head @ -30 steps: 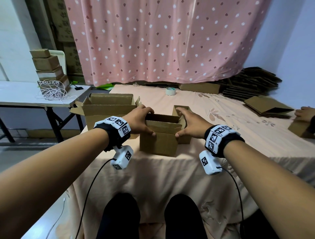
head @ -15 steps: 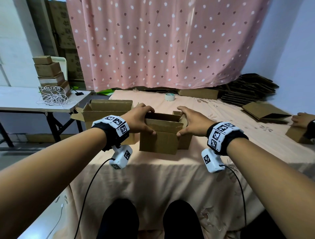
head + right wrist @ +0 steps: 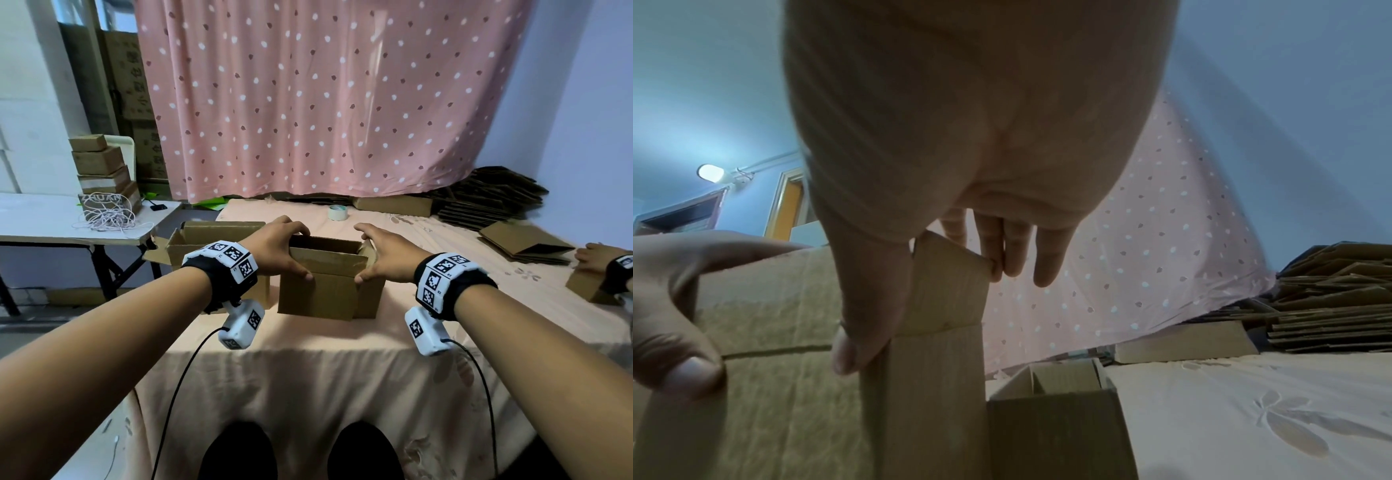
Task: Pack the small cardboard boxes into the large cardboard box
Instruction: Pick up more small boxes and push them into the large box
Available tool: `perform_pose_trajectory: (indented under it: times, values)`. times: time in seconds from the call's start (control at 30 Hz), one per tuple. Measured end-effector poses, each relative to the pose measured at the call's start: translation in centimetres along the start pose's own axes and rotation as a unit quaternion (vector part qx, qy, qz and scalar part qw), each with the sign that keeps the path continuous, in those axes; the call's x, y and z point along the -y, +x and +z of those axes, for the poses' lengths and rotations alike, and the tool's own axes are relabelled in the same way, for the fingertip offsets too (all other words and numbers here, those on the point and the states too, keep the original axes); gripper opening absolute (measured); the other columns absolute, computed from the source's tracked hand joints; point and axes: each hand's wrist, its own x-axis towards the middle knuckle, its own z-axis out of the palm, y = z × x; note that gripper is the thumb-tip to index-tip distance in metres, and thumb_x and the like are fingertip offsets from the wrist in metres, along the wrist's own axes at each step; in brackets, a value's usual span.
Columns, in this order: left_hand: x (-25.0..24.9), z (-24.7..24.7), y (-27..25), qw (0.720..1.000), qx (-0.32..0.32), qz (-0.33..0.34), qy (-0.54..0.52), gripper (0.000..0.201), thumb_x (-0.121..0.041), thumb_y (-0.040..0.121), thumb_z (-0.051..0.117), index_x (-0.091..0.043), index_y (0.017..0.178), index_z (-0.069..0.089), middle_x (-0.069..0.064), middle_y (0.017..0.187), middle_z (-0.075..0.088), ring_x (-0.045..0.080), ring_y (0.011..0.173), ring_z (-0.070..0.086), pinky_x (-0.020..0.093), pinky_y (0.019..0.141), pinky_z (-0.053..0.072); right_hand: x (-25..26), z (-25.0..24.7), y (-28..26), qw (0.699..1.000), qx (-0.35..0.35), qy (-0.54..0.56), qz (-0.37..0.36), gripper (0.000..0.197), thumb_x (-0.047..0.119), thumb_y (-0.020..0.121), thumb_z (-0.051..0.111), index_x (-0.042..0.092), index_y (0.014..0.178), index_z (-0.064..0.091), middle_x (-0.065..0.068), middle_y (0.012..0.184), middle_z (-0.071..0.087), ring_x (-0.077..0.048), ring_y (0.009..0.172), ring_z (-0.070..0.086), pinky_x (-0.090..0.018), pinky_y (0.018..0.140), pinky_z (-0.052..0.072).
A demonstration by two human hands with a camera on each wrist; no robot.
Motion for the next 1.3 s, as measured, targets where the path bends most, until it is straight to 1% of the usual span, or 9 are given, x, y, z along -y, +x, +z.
perform_pose_trajectory:
  times: [0.3, 0.43, 0.5, 0.63, 0.7, 0.77, 0.9, 1.13, 1.3]
  values:
    - [0.0, -2.2, 0.0, 1.000, -0.024, 0.010, 0.010, 0.088, -0.050, 0.063, 0.092, -0.022, 0.137, 0.054, 0.001, 0.128, 0.050, 0.019, 0.117, 0.050, 0.032, 0.098, 0.047, 1.6, -1.6, 0.4, 1.000, -0.011, -0.003, -0.010, 0.117, 0.033, 0.067, 0.093, 0.024, 0.159, 0.022, -0.008, 0.156, 0.044, -0.024, 0.142, 0.042, -0.032, 0.113, 0.038]
    - [0.2, -3.3, 0.1, 0.999, -0.041, 0.013, 0.020, 0.086, -0.052, 0.061, 0.092, -0.023, 0.134, 0.057, 0.002, 0.128, 0.052, 0.019, 0.118, 0.051, 0.030, 0.095, 0.044, 2.2, -2.7, 0.8, 1.000, -0.023, -0.008, -0.014, 0.115, 0.032, 0.068, 0.093, 0.024, 0.159, 0.023, -0.006, 0.157, 0.042, -0.023, 0.142, 0.042, -0.022, 0.100, 0.033]
    - [0.2, -3.9, 0.3, 0.999, -0.042, 0.016, 0.022, 0.086, -0.053, 0.062, 0.092, -0.023, 0.134, 0.057, 0.003, 0.131, 0.052, 0.020, 0.120, 0.051, 0.031, 0.095, 0.046, 2.5, -3.3, 0.9, 0.999, -0.027, -0.010, -0.013, 0.114, 0.032, 0.068, 0.093, 0.023, 0.159, 0.024, -0.007, 0.158, 0.042, -0.024, 0.142, 0.042, -0.024, 0.104, 0.034]
    - [0.2, -5.0, 0.5, 0.998, -0.053, 0.022, 0.006, 0.084, -0.048, 0.063, 0.093, -0.024, 0.134, 0.056, 0.003, 0.137, 0.051, 0.022, 0.124, 0.051, 0.031, 0.096, 0.046, 3.3, -4.0, 1.5, 1.000, -0.026, 0.006, -0.009, 0.118, 0.034, 0.065, 0.094, 0.024, 0.158, 0.023, -0.007, 0.158, 0.041, -0.023, 0.144, 0.040, -0.038, 0.116, 0.037]
    - [0.2, -5.5, 0.6, 0.998, -0.059, 0.020, -0.002, 0.082, -0.049, 0.061, 0.093, -0.026, 0.132, 0.057, 0.003, 0.135, 0.051, 0.023, 0.123, 0.051, 0.037, 0.101, 0.049, 3.6, -4.3, 1.8, 0.999, -0.029, 0.014, -0.013, 0.120, 0.036, 0.062, 0.095, 0.025, 0.157, 0.023, -0.006, 0.157, 0.043, -0.023, 0.144, 0.041, -0.042, 0.117, 0.038]
    - [0.3, -5.9, 0.7, 0.998, -0.059, 0.017, -0.009, 0.081, -0.050, 0.061, 0.093, -0.027, 0.130, 0.058, 0.003, 0.132, 0.051, 0.023, 0.122, 0.052, 0.044, 0.102, 0.052, 3.9, -4.7, 2.1, 0.999, -0.036, 0.007, -0.019, 0.119, 0.037, 0.062, 0.096, 0.025, 0.157, 0.025, -0.005, 0.156, 0.044, -0.024, 0.143, 0.042, -0.042, 0.116, 0.039]
    - [0.9, -6.6, 0.6, 0.998, -0.066, 0.016, -0.008, 0.083, -0.052, 0.061, 0.092, -0.025, 0.131, 0.058, 0.002, 0.129, 0.051, 0.021, 0.120, 0.054, 0.043, 0.102, 0.052, 4.4, -5.1, 2.7, 0.999, -0.039, -0.010, -0.022, 0.114, 0.036, 0.067, 0.093, 0.025, 0.157, 0.024, -0.006, 0.158, 0.041, -0.025, 0.143, 0.041, -0.039, 0.114, 0.040]
    - [2.1, -7.3, -0.1, 0.996, -0.084, 0.006, -0.019, 0.082, -0.049, 0.062, 0.093, -0.022, 0.132, 0.059, 0.002, 0.129, 0.053, 0.021, 0.121, 0.055, 0.044, 0.102, 0.052, 6.0, -5.3, 3.8, 0.999, -0.030, -0.009, -0.031, 0.113, 0.036, 0.070, 0.091, 0.027, 0.158, 0.021, -0.007, 0.158, 0.040, -0.027, 0.143, 0.041, -0.043, 0.114, 0.040]
    - [2.8, -8.0, -0.1, 0.995, -0.099, 0.004, -0.013, 0.082, -0.050, 0.063, 0.092, -0.022, 0.133, 0.058, 0.001, 0.130, 0.054, 0.018, 0.119, 0.054, 0.035, 0.098, 0.051, 7.0, -5.6, 4.6, 0.998, -0.036, -0.015, -0.039, 0.112, 0.036, 0.069, 0.092, 0.028, 0.157, 0.024, -0.006, 0.157, 0.042, -0.028, 0.141, 0.043, -0.044, 0.113, 0.041]
